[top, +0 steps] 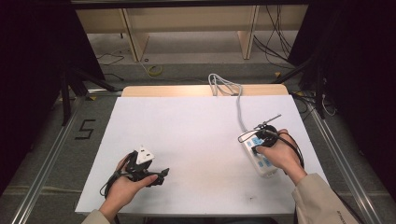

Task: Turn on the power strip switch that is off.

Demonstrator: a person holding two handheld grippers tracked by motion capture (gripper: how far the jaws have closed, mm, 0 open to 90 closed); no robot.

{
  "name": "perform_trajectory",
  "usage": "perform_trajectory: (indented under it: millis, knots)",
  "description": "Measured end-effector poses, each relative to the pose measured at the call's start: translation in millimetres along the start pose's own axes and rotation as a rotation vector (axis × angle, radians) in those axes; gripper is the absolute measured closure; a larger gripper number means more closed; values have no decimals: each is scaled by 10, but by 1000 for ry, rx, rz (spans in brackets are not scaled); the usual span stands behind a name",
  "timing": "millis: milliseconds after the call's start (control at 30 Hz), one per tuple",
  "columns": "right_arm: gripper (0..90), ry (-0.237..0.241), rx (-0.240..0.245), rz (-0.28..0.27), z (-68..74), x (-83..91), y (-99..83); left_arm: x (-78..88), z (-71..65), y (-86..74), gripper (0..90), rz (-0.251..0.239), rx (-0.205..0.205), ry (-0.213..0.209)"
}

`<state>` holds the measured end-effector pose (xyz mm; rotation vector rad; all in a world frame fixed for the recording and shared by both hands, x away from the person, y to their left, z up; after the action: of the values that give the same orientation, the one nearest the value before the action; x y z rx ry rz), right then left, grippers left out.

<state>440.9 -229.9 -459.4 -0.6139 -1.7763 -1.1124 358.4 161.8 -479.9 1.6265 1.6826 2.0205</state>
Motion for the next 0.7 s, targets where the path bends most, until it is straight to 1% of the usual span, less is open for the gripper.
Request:
perform_trajectory:
  millis: [333, 533, 700]
  knots:
    - [900, -4, -4, 3, 1, -10, -3, 0, -3, 0, 161, -2, -1, 3]
    - [900, 7, -18, 8, -10, -18, -6, 4, -3, 0, 161, 1, -1, 2]
    - [900, 1, -13, 9, 1, -19, -4, 4, -5, -1, 162, 0, -2, 3]
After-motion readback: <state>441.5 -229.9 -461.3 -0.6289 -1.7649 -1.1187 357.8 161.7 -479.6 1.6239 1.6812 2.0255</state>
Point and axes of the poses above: each handheld gripper's, and its own axes: x roughly backward along the jaws, y roughly out of its top, z roughly to its left, the point moved 3 cm from there along -x, roughly forward along the jaws, and after that the axes turned 15 degrees about -y, right-handed, at the moved point
